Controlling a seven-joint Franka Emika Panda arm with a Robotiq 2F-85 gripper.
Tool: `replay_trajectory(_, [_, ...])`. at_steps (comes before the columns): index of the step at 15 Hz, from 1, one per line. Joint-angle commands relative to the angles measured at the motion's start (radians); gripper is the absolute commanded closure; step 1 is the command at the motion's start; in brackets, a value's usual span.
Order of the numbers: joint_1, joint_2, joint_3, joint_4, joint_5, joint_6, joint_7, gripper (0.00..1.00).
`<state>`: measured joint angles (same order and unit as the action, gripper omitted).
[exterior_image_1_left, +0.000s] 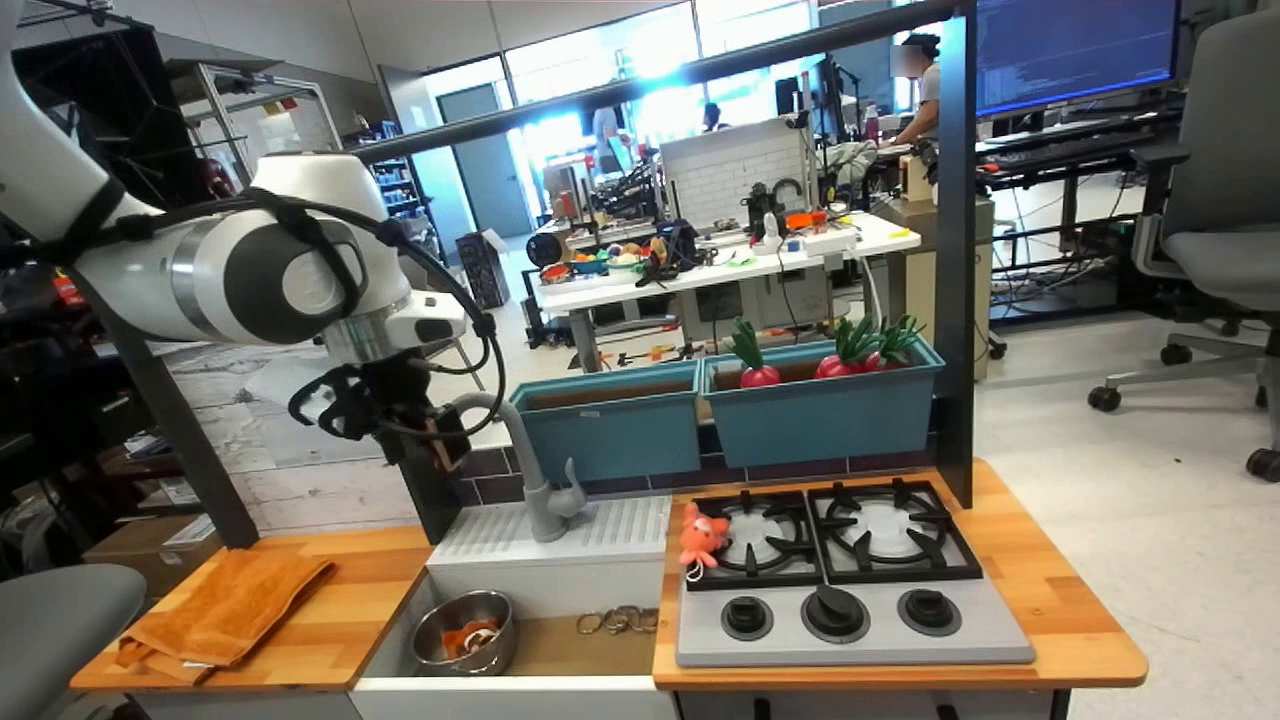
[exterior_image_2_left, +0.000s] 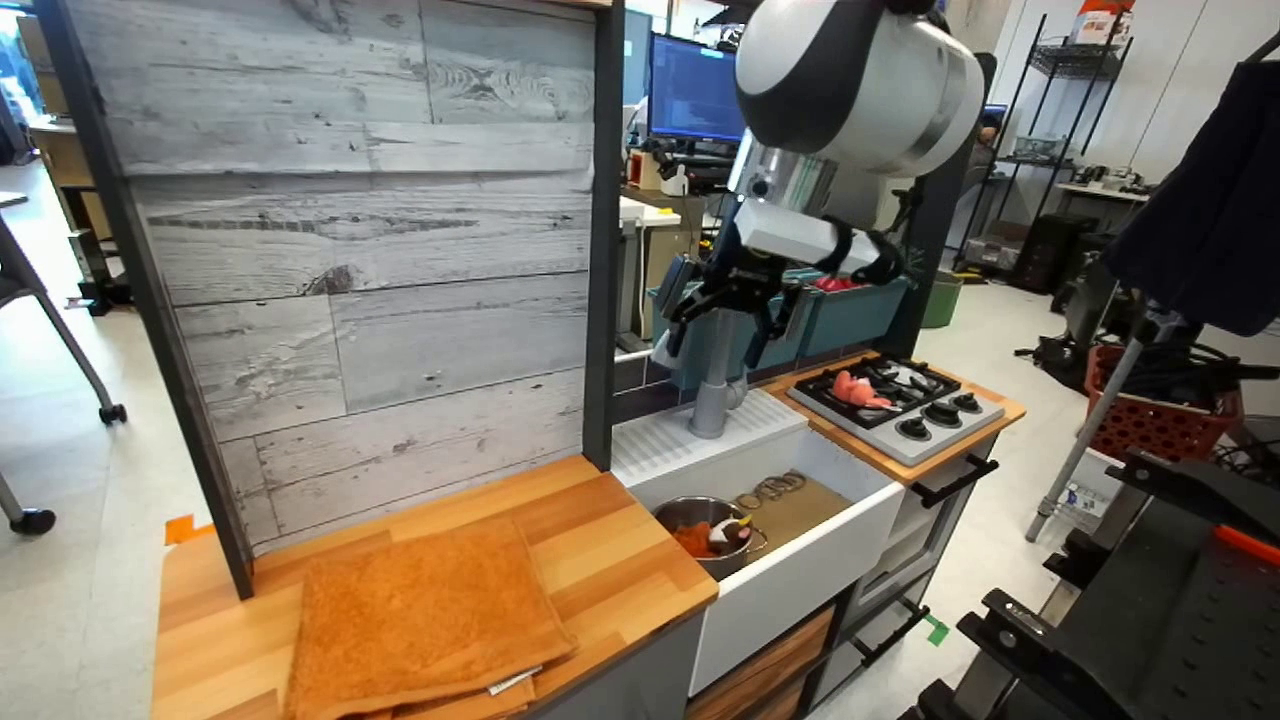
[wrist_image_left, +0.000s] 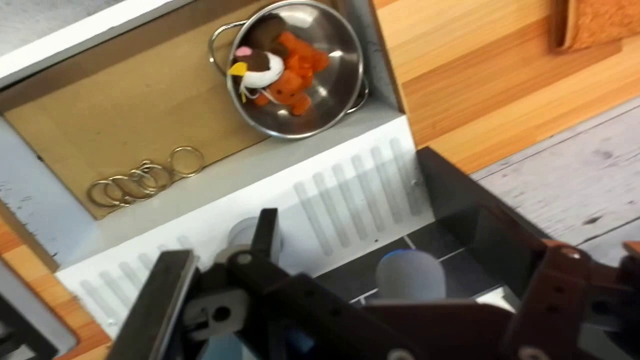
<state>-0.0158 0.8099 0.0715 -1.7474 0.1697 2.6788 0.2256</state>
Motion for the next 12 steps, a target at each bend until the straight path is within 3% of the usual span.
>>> replay_trajectory(1, [0.012,0.004,0.000,0.008,0.019,-0.009,-0.019,0.00])
replay_trajectory(2, [0.011,0.005,0.003,0.012,0.020,-0.014,-0.025,0.00])
replay_trajectory(6, [0.107,0.107,-0.125,0.058,-0.138,-0.014,-0.033,0.00])
replay_trajectory(11, [0.165,0.276,-0.135,0.129,-0.222,0.032,-0.084,0.00])
replay_trajectory(12, [0.197,0.314,-0.161,0.144,-0.225,0.110,-0.040,0.00])
